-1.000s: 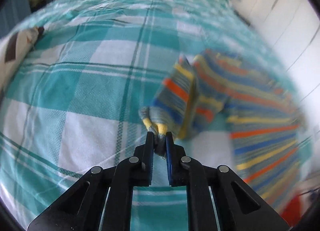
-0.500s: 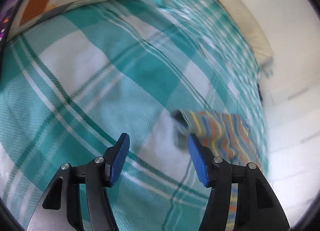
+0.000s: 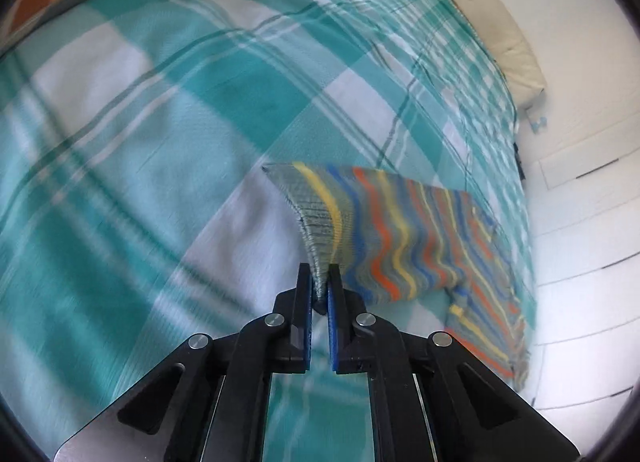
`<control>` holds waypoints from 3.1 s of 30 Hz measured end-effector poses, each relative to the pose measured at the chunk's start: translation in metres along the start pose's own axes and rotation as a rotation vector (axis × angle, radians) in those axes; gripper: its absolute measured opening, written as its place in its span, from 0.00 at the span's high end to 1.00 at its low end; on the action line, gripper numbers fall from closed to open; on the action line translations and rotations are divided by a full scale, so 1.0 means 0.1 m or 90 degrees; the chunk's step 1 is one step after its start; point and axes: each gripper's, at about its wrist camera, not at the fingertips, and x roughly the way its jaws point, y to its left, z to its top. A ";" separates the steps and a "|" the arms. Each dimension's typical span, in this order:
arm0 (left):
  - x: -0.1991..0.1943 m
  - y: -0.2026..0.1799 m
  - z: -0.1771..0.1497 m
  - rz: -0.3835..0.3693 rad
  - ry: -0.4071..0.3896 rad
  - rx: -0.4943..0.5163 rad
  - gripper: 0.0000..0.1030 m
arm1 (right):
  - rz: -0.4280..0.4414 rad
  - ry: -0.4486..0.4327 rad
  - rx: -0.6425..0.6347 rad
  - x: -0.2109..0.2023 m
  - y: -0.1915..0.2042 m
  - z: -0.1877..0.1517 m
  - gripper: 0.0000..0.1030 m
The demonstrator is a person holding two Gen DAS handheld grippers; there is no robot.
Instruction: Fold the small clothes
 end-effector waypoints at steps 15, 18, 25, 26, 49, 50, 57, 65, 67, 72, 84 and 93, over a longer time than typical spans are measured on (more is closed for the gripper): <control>0.36 -0.06 0.30 0.013 0.009 0.021 0.67 | 0.013 0.029 -0.021 0.12 0.08 0.07 0.31; 0.48 -0.33 0.32 0.134 -0.005 0.088 0.98 | 0.009 0.024 -0.027 0.11 0.12 0.07 0.31; 0.55 -0.33 0.52 0.251 -0.052 0.112 0.99 | -0.009 0.016 -0.014 0.04 0.05 0.01 0.31; 0.58 -0.38 0.49 0.270 -0.057 0.134 0.99 | -0.009 0.017 -0.010 0.04 0.03 0.00 0.31; -0.62 -0.63 -0.67 0.251 -0.116 0.313 0.28 | 0.052 -0.071 0.072 -0.21 -0.42 0.17 0.27; -0.71 -0.74 -0.76 0.233 -0.117 0.336 0.28 | 0.057 -0.085 0.062 -0.27 -0.41 0.25 0.27; -1.32 -1.90 -1.12 0.066 -0.158 0.444 0.12 | 0.096 -0.227 -0.072 -0.86 -0.16 1.06 0.24; -0.55 -2.80 -0.70 0.084 -0.099 0.499 0.07 | 0.140 -0.228 -0.202 -0.41 -0.02 2.17 0.16; -0.16 -2.80 -0.45 0.121 -0.069 0.488 0.07 | 0.149 -0.175 -0.223 -0.06 0.00 2.50 0.16; 0.60 -2.78 0.02 0.159 -0.032 0.510 0.07 | 0.119 -0.069 -0.272 0.89 0.06 3.16 0.16; 2.24 -3.03 0.47 0.217 0.087 0.672 0.15 | 0.102 0.095 -0.361 2.69 0.36 4.17 0.18; 2.47 -3.19 0.04 0.199 0.128 0.792 0.94 | 0.046 0.130 -0.481 2.93 0.67 4.02 0.90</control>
